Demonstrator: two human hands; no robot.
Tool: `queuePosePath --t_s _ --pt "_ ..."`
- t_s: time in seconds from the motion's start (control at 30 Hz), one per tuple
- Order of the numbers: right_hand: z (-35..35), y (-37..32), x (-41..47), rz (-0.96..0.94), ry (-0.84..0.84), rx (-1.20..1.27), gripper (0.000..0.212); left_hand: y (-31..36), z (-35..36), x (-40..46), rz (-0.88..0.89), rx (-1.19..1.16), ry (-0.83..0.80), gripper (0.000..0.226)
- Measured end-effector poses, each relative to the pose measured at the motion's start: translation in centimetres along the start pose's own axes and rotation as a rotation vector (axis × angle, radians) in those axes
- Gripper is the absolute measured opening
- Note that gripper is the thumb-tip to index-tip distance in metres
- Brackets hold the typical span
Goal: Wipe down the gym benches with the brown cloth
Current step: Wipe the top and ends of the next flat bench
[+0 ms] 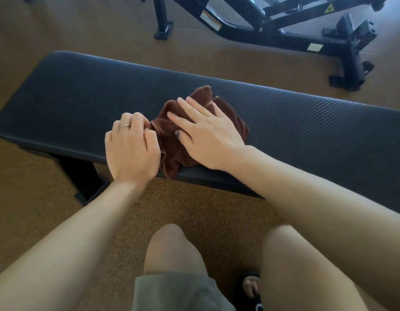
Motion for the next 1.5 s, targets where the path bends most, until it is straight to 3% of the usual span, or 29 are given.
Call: queuePosePath --t_s 0.17,0.3,0.5,0.6,0.73,0.83,1.23,1.5 --pt "1.0 -1.8 -5.6 -0.156 -0.048 0.017 0.055 0.0 -0.2 0.0 -0.021 -0.007 0.018 0.024" --pt "0.2 -1.8 -0.3 -0.254 -0.065 0.045 0.052 0.0 -0.4 0.2 -0.044 0.008 0.038 0.02" --pt "0.0 -0.8 12.0 -0.13 -0.026 0.052 0.051 -0.1 -0.2 0.2 -0.057 0.046 0.025 0.009" --pt "-0.6 1.1 9.7 -0.117 0.012 0.089 0.051 0.0 -0.2 0.2 -0.057 0.062 0.016 0.01" --pt "-2.3 8.8 2.3 0.02 0.076 0.078 0.05 0.2 -0.3 0.1 -0.079 0.038 -0.017 0.012" --pt "-3.1 12.0 -1.4 0.075 0.044 0.058 0.051 0.2 -0.3 0.2 -0.09 0.048 -0.03 0.008" --pt "-1.7 6.1 12.8 -0.007 -0.061 0.076 0.054 0.0 -0.4 0.3 -0.094 0.046 0.001 0.007" --pt "-2.0 6.6 3.2 -0.001 -0.064 -0.005 0.054 -0.2 -0.5 0.3 -0.066 -0.002 -0.012 0.013"
Point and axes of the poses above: each hand's wrist, its own x-axis towards the middle knuckle, its own z-axis out of the palm, y = z × x, the point moved 10 cm from there along x, towards the middle knuckle, and after that the axes turned 4 degrees about x, right-handed, at the moved point
